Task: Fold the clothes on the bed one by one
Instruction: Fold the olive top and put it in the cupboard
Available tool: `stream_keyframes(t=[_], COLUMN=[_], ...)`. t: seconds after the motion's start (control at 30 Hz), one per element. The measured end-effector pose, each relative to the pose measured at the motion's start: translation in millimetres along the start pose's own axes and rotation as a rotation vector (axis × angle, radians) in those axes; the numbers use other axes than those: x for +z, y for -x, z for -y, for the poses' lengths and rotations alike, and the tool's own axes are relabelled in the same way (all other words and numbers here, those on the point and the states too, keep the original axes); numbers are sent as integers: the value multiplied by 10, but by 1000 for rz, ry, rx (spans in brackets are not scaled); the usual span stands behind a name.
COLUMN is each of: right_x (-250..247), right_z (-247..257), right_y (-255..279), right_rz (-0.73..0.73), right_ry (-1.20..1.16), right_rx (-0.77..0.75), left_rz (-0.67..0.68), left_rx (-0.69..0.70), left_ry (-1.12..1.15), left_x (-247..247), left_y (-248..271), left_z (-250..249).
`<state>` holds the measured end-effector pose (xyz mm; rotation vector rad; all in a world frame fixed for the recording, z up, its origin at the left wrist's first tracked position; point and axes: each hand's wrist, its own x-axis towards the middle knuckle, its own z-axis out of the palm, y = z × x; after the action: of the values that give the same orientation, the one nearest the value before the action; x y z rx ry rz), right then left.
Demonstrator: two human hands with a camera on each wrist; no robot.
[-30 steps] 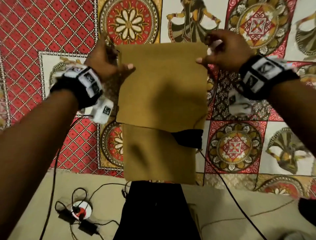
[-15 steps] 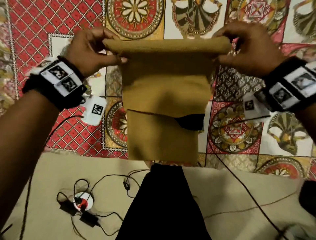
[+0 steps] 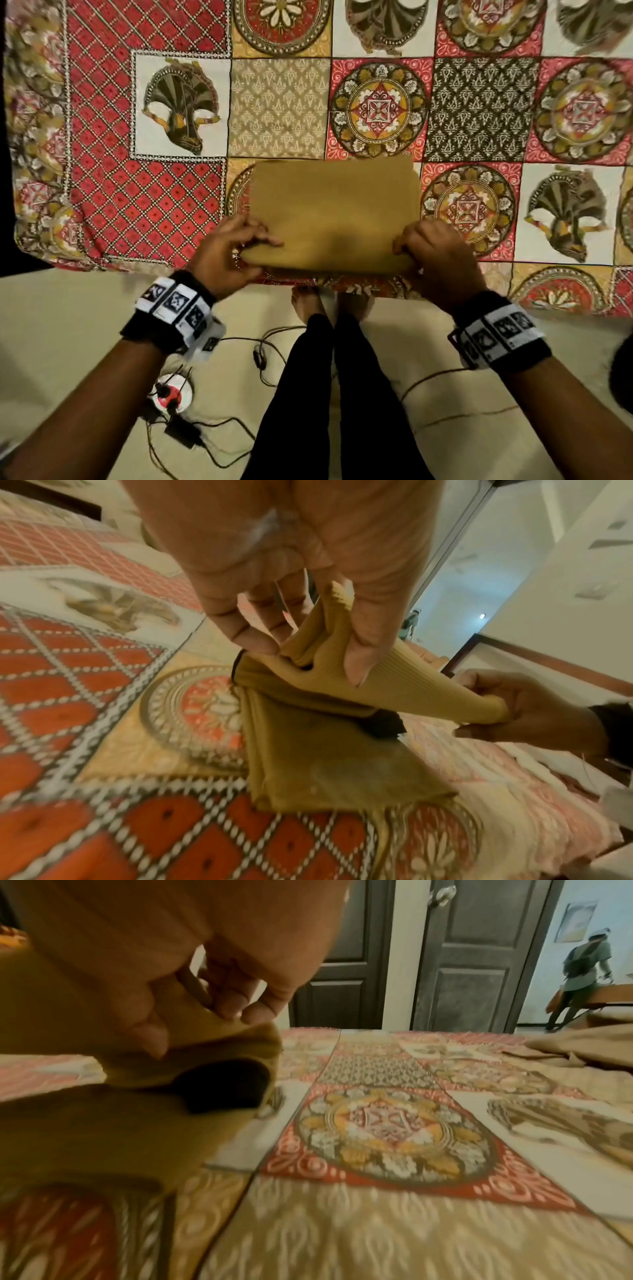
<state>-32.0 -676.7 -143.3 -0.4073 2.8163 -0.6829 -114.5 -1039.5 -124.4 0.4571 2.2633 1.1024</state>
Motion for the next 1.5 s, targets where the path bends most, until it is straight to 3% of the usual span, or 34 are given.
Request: stream_keyframes(t=[0.2, 0.3, 0.37, 0.47, 0.57, 0.67, 0.8, 0.93, 1.13, 1.23, 1.5], right_x=[716, 760, 733, 596, 502, 704, 1099, 1242, 1117, 1027, 1039], right_z=[-173, -186, -144, 66, 521, 786, 497, 347, 271, 80, -228], right_y=[347, 376, 388, 404, -3, -655, -1058, -1011, -968, -787, -687], right_rz=[15, -80, -71, -75, -179, -151, -83, -68, -81, -162, -254], right_ry=[54, 72, 88, 77, 66, -1, 155, 251, 278, 309, -42], right_rx=[-28, -18, 19, 110, 98, 115, 244, 181, 165, 250, 316], left_rz=[-23, -17, -18, -115, -255, -332, -258, -270, -260, -268, -424], left_rx=[32, 14, -15, -68, -63, -42, -107, -94, -75, -107, -215], left_ry=[-154, -151, -177, -265, -221, -308, -585, -728, -709, -689, -532], left_x=[693, 805, 784, 700, 739, 906, 1196, 1316, 1216, 1183, 1223], left_y=[178, 149, 143, 164, -35, -434, -742, -804, -803, -789, -808], left_z=[454, 473, 387, 157, -30, -9, 304, 487, 469, 448, 493])
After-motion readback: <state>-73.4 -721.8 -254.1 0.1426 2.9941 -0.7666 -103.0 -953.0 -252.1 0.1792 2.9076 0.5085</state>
